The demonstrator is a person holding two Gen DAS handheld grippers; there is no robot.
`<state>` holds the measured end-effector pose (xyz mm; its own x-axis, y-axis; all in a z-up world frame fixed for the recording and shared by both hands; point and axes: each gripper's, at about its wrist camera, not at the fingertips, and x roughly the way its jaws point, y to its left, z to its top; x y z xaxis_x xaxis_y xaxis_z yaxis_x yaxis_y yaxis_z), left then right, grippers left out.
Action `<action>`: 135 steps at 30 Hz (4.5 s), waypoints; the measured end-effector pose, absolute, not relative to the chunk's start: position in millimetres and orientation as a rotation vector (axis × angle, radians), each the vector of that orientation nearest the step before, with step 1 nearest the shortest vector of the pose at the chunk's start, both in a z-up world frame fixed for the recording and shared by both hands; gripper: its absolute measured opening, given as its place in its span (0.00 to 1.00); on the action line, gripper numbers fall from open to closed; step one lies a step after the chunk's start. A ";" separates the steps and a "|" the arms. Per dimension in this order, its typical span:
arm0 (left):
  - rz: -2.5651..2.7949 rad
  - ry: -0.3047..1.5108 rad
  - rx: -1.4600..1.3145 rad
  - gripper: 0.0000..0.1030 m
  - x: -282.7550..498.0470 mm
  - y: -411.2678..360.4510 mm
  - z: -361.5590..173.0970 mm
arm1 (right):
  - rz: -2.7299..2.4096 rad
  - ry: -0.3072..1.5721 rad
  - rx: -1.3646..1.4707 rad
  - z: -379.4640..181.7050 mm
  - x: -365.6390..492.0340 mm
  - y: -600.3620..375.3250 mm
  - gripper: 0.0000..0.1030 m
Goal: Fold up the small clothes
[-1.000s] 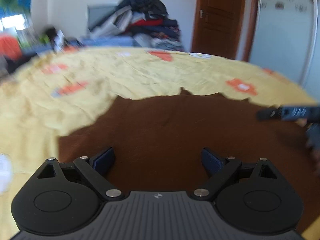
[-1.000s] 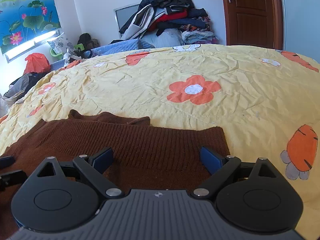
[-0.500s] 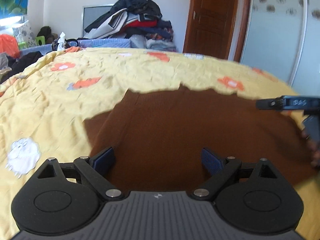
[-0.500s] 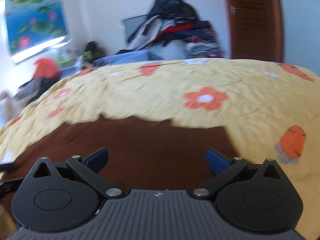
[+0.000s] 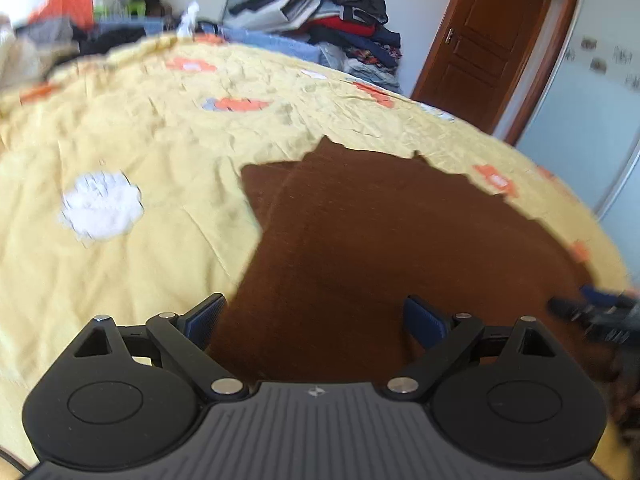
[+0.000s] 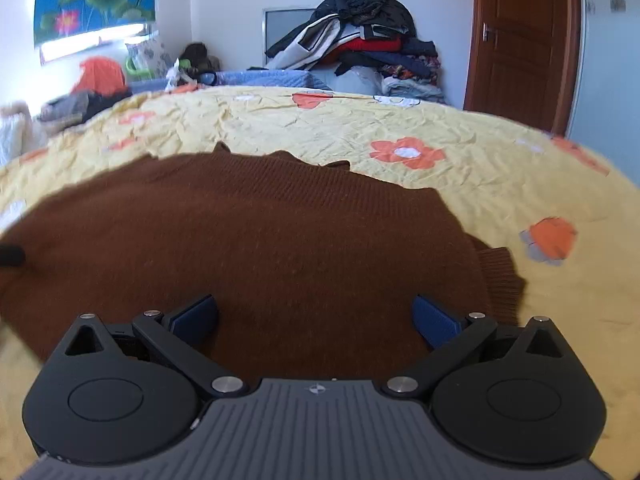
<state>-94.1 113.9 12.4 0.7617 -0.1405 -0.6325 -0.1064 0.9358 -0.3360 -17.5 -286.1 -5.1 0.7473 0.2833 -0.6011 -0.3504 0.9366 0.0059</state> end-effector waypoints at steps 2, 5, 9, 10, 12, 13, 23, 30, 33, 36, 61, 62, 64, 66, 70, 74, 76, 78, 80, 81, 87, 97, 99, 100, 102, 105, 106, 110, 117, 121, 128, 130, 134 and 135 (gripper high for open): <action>-0.097 0.728 -0.538 0.92 -101.6 126.8 12.9 | 0.339 0.677 -0.027 7.6 -27.7 -297.6 1.00; -0.198 0.748 -0.820 0.93 -113.4 146.6 -0.1 | 0.343 0.668 0.219 21.9 -52.1 -343.9 1.00; -0.234 0.724 -1.021 0.93 -117.0 159.9 -14.0 | 0.241 0.713 0.609 14.9 -78.3 -415.6 1.00; -0.238 0.711 -1.050 0.93 -114.7 161.2 -15.7 | 0.227 0.734 0.682 9.1 -82.3 -426.1 1.00; -0.243 0.700 -1.090 0.92 -106.1 158.0 -17.8 | 0.240 0.792 0.786 -5.8 -84.1 -435.0 1.00; -0.242 0.695 -1.092 0.92 -101.4 155.3 -17.7 | 0.264 0.809 0.814 -12.2 -82.6 -433.5 1.00; -0.075 0.768 -0.954 0.06 -82.3 150.5 -14.8 | 0.396 0.853 0.736 -23.4 -45.5 -392.7 0.20; -0.120 0.788 -0.780 0.05 -90.8 171.1 -1.1 | 0.425 0.904 0.705 -21.4 -79.8 -408.0 0.16; -0.113 0.799 -0.850 0.12 -95.1 170.6 -14.9 | 0.433 0.893 0.765 -27.3 -84.4 -409.9 0.54; -0.114 0.751 -0.966 0.38 -100.8 171.8 -19.4 | 0.373 0.765 0.793 -9.4 -89.6 -420.8 0.98; -0.503 0.648 0.111 0.11 -70.9 -109.0 21.8 | 0.709 0.896 1.143 -24.2 54.7 -394.3 0.95; -0.494 0.597 0.167 0.11 -78.8 -115.1 18.9 | 0.705 0.901 1.153 -25.9 56.8 -396.0 0.95; -0.491 0.575 0.211 0.11 -84.0 -117.9 18.6 | 0.720 0.889 1.136 -21.6 56.4 -399.3 0.96; -0.500 0.588 0.197 0.11 -81.3 -114.8 21.0 | 0.701 0.884 1.079 -15.5 56.7 -401.9 0.94; -0.520 0.560 0.242 0.11 -81.0 -118.3 28.2 | 0.661 0.897 0.966 -7.2 68.7 -398.4 0.69; -0.542 0.485 0.366 0.11 -87.5 -139.4 24.1 | 0.616 0.957 0.712 -0.1 78.4 -376.7 0.19; -0.585 0.461 0.444 0.13 -92.1 -144.8 18.8 | 0.637 0.914 0.661 9.2 68.7 -380.6 0.18; -0.619 0.447 0.543 0.16 -96.3 -147.5 9.1 | 0.590 0.874 0.624 12.5 64.3 -395.6 0.18; -0.653 0.400 0.576 0.29 -104.6 -143.0 3.7 | 0.491 0.910 0.621 -0.9 63.1 -415.2 0.18; -0.671 0.393 0.580 0.42 -108.0 -138.8 3.7 | 0.492 0.918 0.669 -7.5 59.0 -423.6 0.20; -0.681 0.408 0.445 0.89 -125.2 -76.3 15.5 | 0.543 0.770 0.743 18.0 -2.8 -443.9 0.77; -0.527 0.561 0.052 0.89 -102.0 -6.4 30.9 | 0.582 0.918 0.590 15.9 2.3 -394.7 0.27; -0.521 0.544 0.050 0.89 -103.1 -5.5 33.6 | 0.573 0.914 0.501 16.9 5.4 -388.8 0.21; -0.521 0.538 0.057 0.89 -104.3 -3.9 34.8 | 0.565 0.908 0.487 16.1 5.4 -392.0 0.20; -0.526 0.532 0.057 0.89 -105.6 -1.8 33.2 | 0.548 0.897 0.523 5.9 3.6 -410.0 0.17; -0.527 0.557 0.010 0.89 -98.2 3.8 28.1 | 0.564 0.895 0.655 -14.8 -3.4 -429.9 0.19; -0.520 0.567 -0.009 0.89 -93.7 6.0 28.0 | 0.560 0.891 0.653 -12.5 -7.1 -429.8 0.28; -0.523 0.510 -0.039 0.89 -92.7 6.0 37.4 | 0.495 0.795 0.675 15.4 -24.6 -434.8 0.36; -0.753 0.496 0.184 0.89 -114.1 -46.3 22.0 | 0.682 0.852 0.564 37.0 -50.4 -385.2 0.56; -0.767 0.547 0.258 0.89 -111.9 -62.5 0.9 | 0.570 0.967 0.551 -3.6 -42.3 -399.8 0.00; -0.681 0.544 0.009 0.89 -80.6 -12.7 25.9 | 0.530 0.804 0.703 21.3 -43.4 -436.6 1.00; -0.605 0.593 -0.131 0.89 -48.9 3.3 26.9 | 0.420 0.722 0.628 32.3 -29.1 -442.4 1.00; -0.503 0.720 -0.442 0.89 21.5 25.7 10.7 | 0.338 0.813 0.597 20.8 20.1 -443.7 1.00; -0.499 0.760 -0.505 0.89 35.9 28.7 5.2 | 0.328 0.851 0.595 11.7 29.9 -442.2 1.00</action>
<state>35.9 28.7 5.2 0.6227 -0.5891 -0.5149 0.2391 0.7699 -0.5916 29.9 -442.2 11.7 0.6236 0.4958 -0.6044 -0.0379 0.7914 0.6102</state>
